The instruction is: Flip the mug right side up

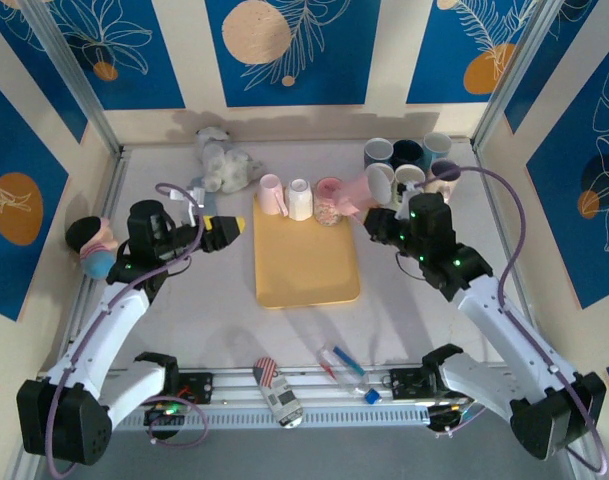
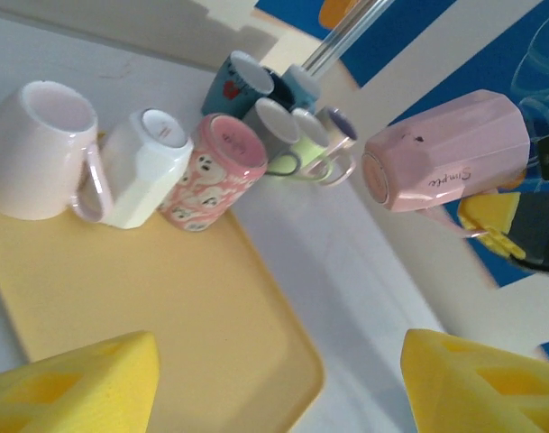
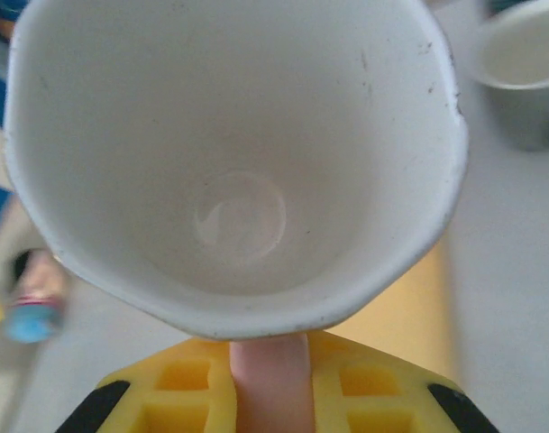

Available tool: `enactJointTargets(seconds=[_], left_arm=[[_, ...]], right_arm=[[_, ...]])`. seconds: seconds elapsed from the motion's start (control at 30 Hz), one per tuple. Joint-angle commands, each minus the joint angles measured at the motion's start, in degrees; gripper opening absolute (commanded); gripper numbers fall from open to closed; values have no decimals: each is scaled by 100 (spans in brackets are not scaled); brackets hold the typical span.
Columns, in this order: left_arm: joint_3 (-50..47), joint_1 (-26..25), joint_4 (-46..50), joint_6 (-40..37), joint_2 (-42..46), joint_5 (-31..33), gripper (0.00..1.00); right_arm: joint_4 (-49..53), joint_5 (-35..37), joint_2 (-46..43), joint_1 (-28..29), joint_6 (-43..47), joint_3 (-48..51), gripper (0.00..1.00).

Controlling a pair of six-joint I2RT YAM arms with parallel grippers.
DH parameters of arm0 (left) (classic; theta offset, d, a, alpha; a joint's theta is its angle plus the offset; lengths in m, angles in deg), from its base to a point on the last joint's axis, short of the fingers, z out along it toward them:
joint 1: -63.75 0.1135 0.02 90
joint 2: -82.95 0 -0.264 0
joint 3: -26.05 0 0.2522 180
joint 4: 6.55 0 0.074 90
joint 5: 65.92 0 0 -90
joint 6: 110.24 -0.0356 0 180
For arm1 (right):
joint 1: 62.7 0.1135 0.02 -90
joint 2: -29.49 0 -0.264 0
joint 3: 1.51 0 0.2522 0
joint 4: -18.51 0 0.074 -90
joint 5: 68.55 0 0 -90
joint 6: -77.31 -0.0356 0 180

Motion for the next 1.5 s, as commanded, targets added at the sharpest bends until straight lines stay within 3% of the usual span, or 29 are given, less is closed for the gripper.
enactJointTargets(seconds=[0.0,0.2,0.4,0.9,1.47], left_arm=[[104,56,484,-963,-30,315,71],[-35,33,406,-1059,-81,686,71],[19,9,580,-1411,-231,815,71],[36,-156,233,-1414,-765,626,71],[105,-562,-12,-1281,-1079,849,71]], right_arm=[[144,510,-189,-283,1049,285,0],[-372,730,-139,-433,2154,746,0],[-637,774,284,-588,2691,1017,0],[-1763,671,1339,-1112,3165,1433,0],[-2816,354,2327,-1282,3689,1338,0]])
